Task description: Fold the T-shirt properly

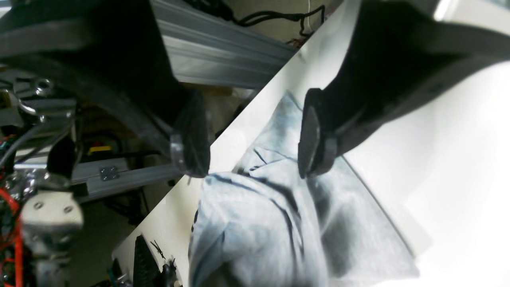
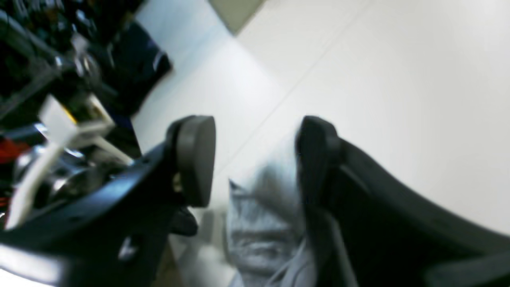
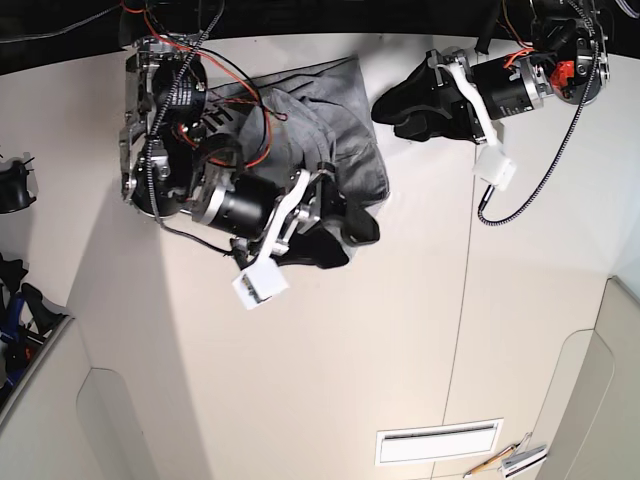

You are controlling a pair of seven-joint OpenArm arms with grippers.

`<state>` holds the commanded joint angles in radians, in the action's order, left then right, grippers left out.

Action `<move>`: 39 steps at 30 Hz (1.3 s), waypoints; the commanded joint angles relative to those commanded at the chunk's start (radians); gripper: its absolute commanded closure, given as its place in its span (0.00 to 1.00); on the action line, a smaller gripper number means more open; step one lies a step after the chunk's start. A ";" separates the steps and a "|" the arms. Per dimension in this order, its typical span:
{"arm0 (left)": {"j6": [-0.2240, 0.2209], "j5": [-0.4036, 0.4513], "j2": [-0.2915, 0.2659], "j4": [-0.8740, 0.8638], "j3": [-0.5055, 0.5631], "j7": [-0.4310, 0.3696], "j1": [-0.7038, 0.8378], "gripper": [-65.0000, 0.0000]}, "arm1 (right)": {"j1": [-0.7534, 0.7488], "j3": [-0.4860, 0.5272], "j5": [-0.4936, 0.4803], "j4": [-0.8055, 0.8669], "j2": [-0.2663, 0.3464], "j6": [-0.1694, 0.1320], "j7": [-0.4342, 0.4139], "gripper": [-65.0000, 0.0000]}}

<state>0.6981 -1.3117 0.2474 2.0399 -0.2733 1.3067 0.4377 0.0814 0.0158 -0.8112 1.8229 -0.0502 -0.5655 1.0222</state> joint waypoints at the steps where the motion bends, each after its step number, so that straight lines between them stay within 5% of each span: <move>1: 0.000 0.000 0.000 0.000 0.000 -0.002 0.000 0.41 | -0.005 -0.003 -0.002 0.000 0.004 -0.003 -0.001 0.48; 10: 0.000 0.000 0.019 0.000 0.000 -0.001 0.000 0.41 | -0.010 -0.021 -0.060 0.000 0.034 -0.025 0.055 0.48; 15: 0.000 0.000 0.050 0.000 0.000 -0.001 0.000 0.41 | -0.021 -0.164 -0.150 0.006 0.121 -0.026 0.184 0.49; 19: 0.000 0.000 0.049 0.000 0.000 -0.013 -0.008 0.41 | -0.100 -0.211 -0.184 0.006 0.209 -0.038 0.188 0.49; 24: 0.000 0.001 0.049 0.000 0.000 -0.043 -0.065 0.41 | -0.190 -0.206 -0.200 0.006 0.214 -0.042 0.186 0.49; 30: 0.000 0.005 0.049 -0.029 0.000 -0.047 -0.106 0.41 | -0.241 -0.133 -0.198 0.006 0.152 -0.052 0.158 0.49; 39: 0.000 0.004 0.050 -0.092 0.000 -0.050 -0.105 0.41 | -0.237 0.127 -0.150 0.006 0.093 -0.051 0.118 0.49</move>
<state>0.6981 -1.3075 0.2970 1.9480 -0.2733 1.2568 0.3325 -0.1555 0.1429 -0.9615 1.8290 0.0429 -0.6167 1.1404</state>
